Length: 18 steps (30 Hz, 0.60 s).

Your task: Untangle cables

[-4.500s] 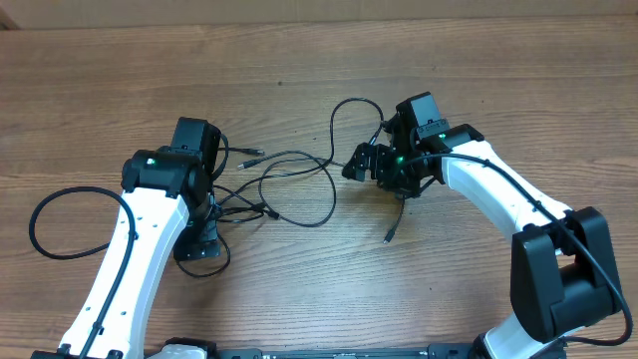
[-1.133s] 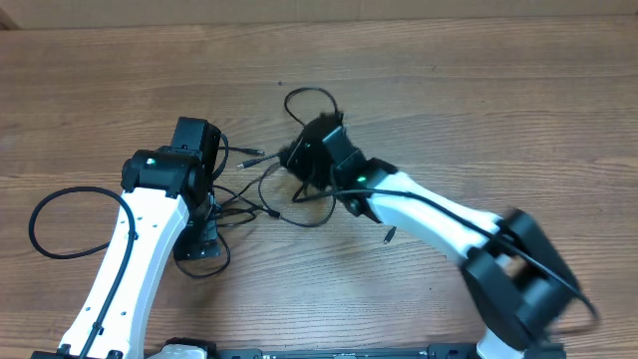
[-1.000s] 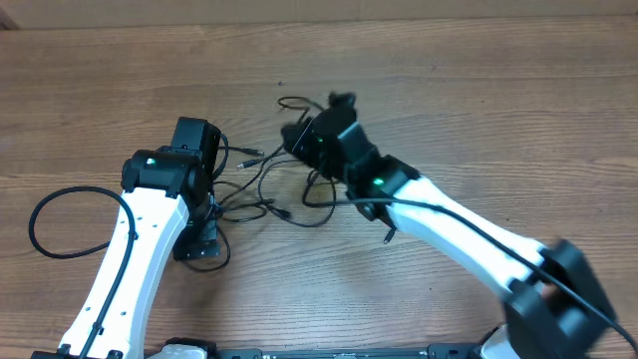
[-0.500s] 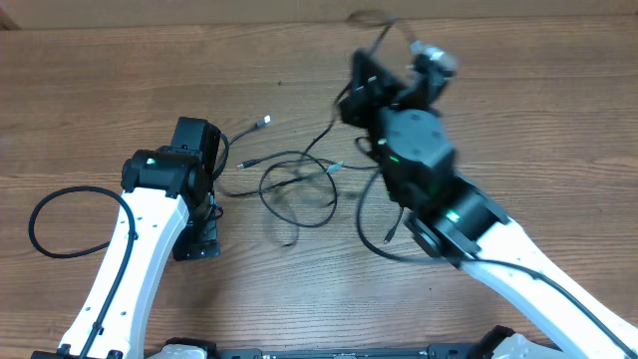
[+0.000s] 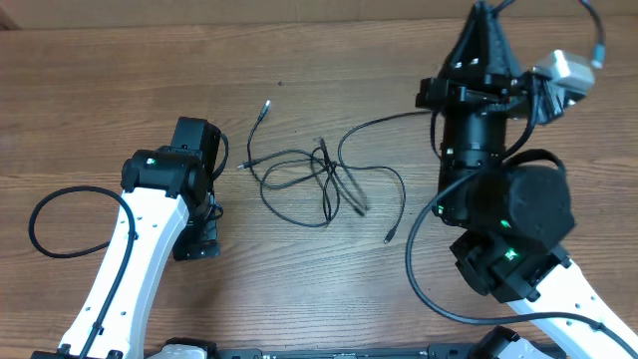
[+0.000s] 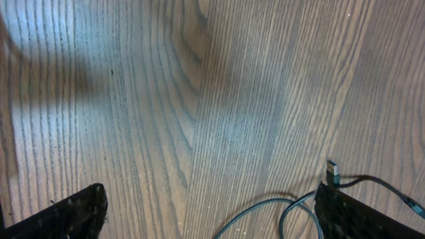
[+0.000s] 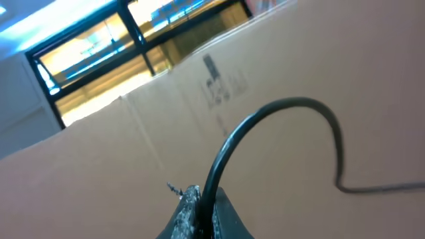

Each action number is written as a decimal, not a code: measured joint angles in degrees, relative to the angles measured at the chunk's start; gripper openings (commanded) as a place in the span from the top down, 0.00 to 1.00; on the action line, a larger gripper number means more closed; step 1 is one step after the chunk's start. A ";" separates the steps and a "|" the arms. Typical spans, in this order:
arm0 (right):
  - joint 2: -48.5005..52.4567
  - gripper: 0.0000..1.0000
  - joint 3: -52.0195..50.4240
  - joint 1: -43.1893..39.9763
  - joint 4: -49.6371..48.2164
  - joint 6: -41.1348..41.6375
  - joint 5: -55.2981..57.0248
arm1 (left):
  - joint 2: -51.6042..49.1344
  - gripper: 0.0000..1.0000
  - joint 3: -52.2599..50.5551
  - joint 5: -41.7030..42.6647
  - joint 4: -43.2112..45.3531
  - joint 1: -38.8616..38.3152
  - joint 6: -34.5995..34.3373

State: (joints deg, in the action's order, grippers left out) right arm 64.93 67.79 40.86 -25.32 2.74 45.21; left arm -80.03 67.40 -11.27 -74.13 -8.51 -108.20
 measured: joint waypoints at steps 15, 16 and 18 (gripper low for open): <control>1.05 0.96 0.00 -6.54 -26.71 -36.57 10.54 | 0.00 0.00 0.04 0.00 0.00 0.00 0.00; 1.16 0.96 0.00 -8.02 -28.63 -39.21 10.75 | 0.00 0.00 0.04 0.00 -0.02 0.00 0.00; 1.29 0.96 0.00 -11.08 -32.22 -44.06 11.02 | 0.00 0.00 0.04 0.00 0.00 0.00 0.00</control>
State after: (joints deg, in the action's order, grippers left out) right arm 66.22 67.79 29.78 -57.54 -41.32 56.23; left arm -80.03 67.44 -11.27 -74.13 -8.51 -108.20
